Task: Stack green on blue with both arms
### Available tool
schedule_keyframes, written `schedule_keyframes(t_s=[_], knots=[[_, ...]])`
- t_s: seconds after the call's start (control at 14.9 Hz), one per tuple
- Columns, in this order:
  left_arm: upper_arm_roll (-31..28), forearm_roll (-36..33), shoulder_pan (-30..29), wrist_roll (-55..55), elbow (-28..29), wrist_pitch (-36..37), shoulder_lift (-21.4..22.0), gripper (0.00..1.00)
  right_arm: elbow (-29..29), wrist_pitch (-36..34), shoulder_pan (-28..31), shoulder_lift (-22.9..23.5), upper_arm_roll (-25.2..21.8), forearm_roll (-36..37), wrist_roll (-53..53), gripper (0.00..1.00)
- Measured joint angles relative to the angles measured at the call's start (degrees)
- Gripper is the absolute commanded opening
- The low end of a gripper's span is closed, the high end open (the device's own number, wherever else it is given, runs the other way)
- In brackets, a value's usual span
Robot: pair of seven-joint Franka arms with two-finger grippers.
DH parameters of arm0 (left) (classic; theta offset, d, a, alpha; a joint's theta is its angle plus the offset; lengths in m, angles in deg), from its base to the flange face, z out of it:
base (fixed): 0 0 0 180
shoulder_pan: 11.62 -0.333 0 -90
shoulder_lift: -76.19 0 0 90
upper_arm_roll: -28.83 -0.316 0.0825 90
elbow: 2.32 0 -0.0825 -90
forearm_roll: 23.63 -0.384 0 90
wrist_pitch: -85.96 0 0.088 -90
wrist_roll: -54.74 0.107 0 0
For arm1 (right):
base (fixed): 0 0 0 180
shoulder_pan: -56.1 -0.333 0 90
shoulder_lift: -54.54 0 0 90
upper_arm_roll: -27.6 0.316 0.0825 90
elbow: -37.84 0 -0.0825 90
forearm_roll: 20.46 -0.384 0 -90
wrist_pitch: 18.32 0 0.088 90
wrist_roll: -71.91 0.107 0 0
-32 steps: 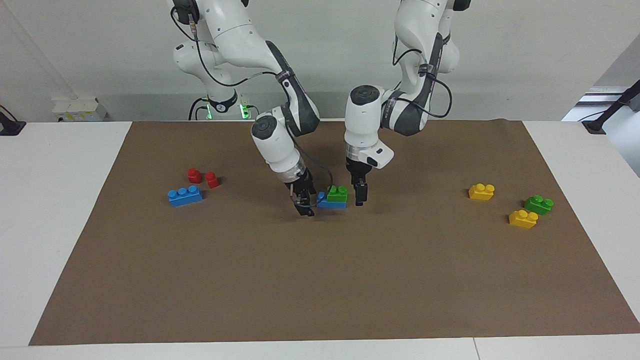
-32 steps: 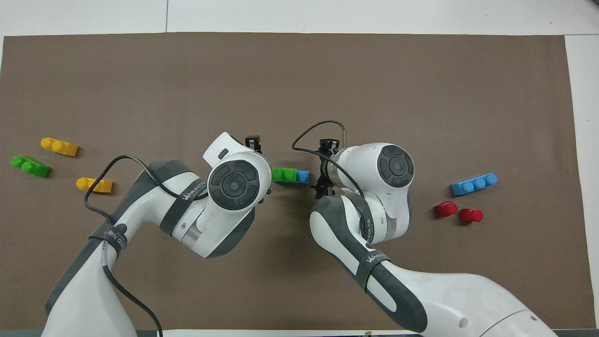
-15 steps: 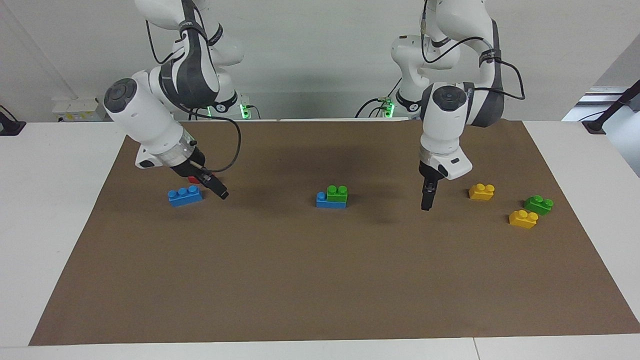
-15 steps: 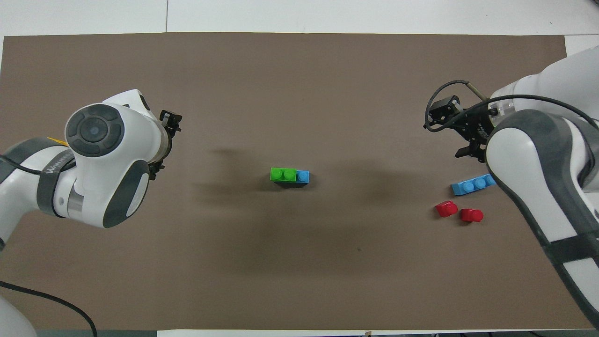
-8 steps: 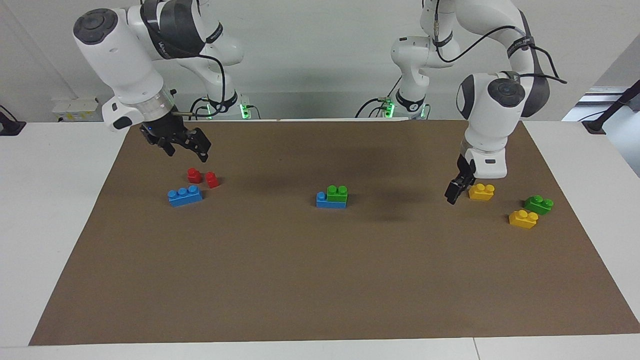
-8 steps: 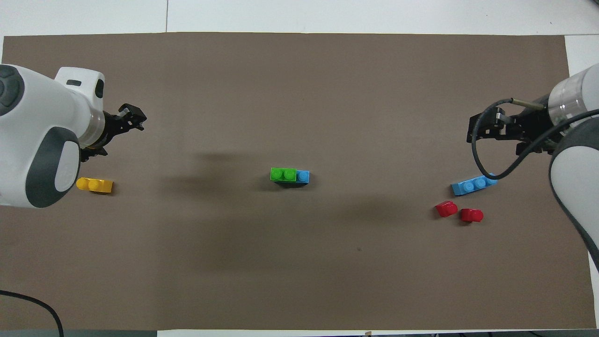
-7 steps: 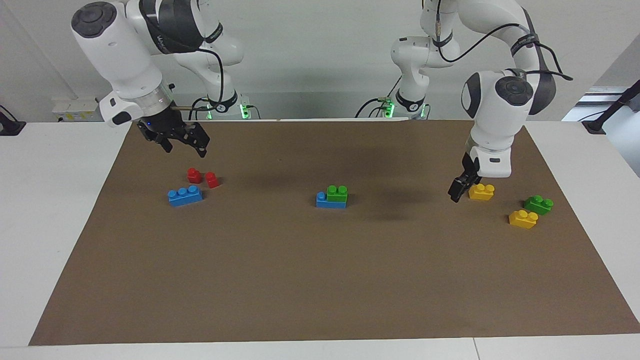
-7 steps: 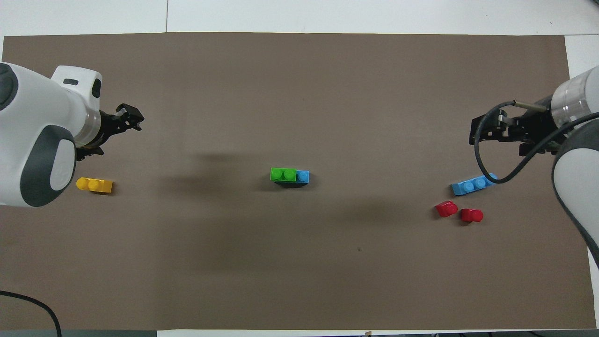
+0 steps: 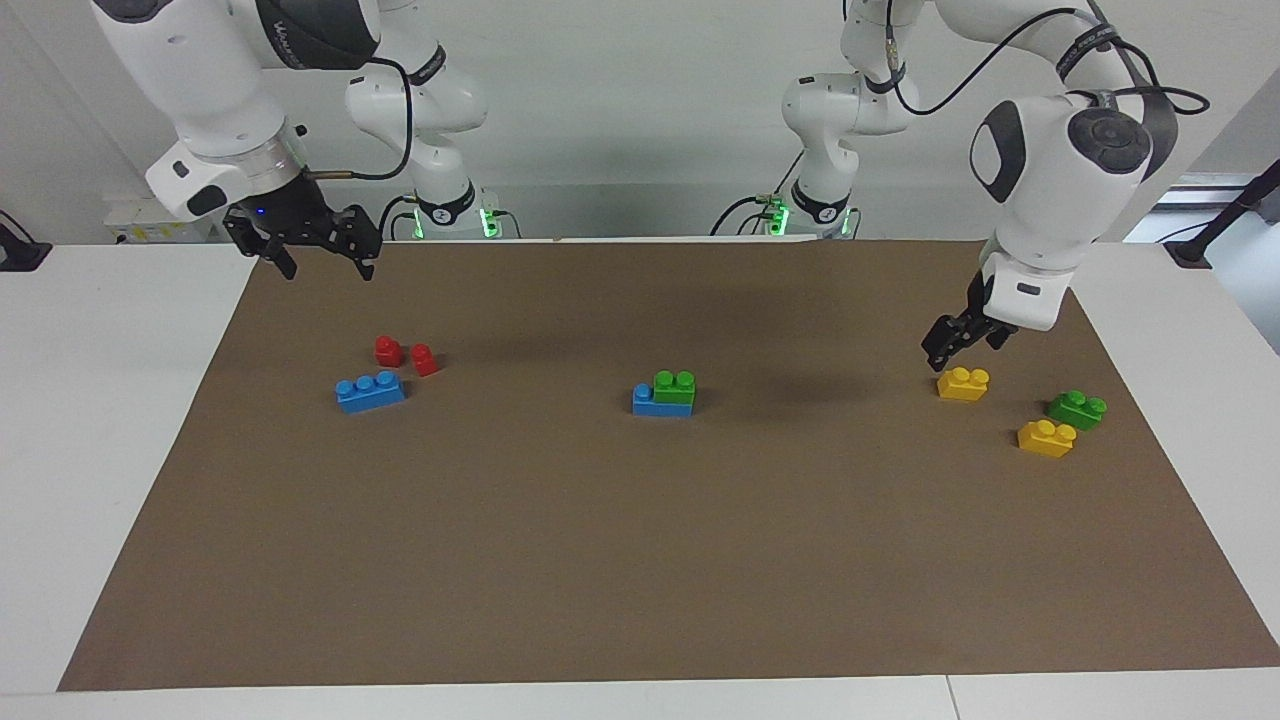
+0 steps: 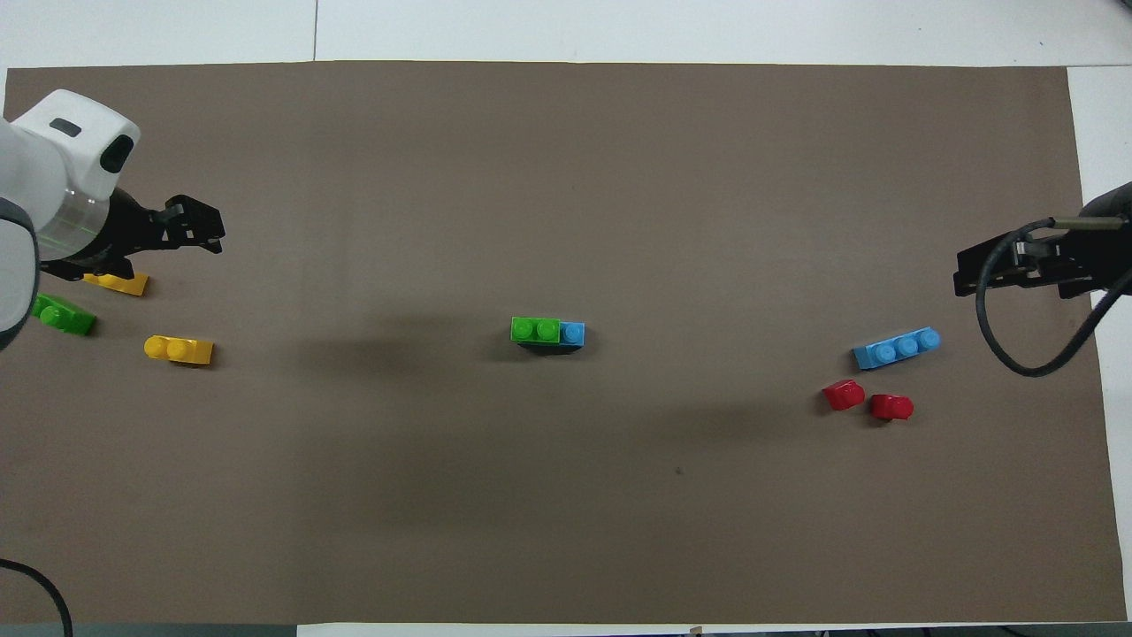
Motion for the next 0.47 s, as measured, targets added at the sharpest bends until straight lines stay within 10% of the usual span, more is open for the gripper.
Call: schedule_keyframes(t_s=[0.47], knots=[[0.06, 0.79, -1.36, 9.83, -6.60, 12.48, 3.56, 1.00, 1.77, -0.80, 0.62, 0.79, -0.01, 0.00, 0.00, 1.00]])
